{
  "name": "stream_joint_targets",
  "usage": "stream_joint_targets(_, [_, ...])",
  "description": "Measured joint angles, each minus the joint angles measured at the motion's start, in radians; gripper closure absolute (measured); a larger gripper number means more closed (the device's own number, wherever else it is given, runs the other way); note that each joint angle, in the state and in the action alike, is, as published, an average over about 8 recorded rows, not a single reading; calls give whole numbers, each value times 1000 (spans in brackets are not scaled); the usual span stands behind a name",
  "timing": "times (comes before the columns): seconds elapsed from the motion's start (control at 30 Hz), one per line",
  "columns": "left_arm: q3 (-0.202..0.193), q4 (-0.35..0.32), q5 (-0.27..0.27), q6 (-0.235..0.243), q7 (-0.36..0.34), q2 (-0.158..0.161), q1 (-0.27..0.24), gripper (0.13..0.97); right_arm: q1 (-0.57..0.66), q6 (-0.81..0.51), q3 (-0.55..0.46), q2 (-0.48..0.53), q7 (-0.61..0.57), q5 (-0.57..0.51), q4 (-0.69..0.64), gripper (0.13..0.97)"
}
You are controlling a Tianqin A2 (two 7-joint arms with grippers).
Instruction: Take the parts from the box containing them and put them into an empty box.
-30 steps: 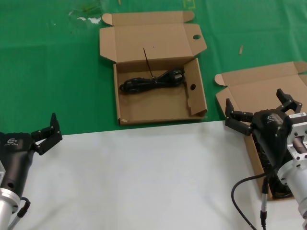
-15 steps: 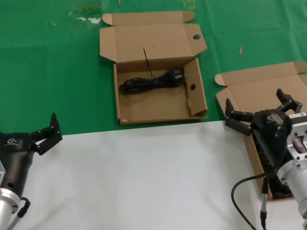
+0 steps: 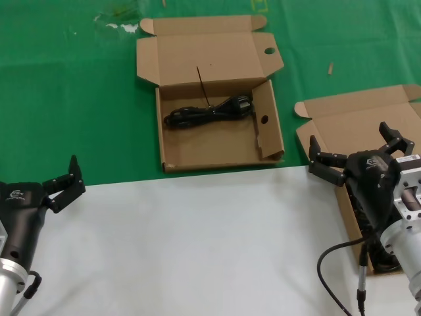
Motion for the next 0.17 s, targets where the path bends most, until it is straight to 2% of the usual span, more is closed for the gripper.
stream_joint_targets(0.17, [0,0,0,0,0,0,0,132,0,0,0,0,0,0,0,129])
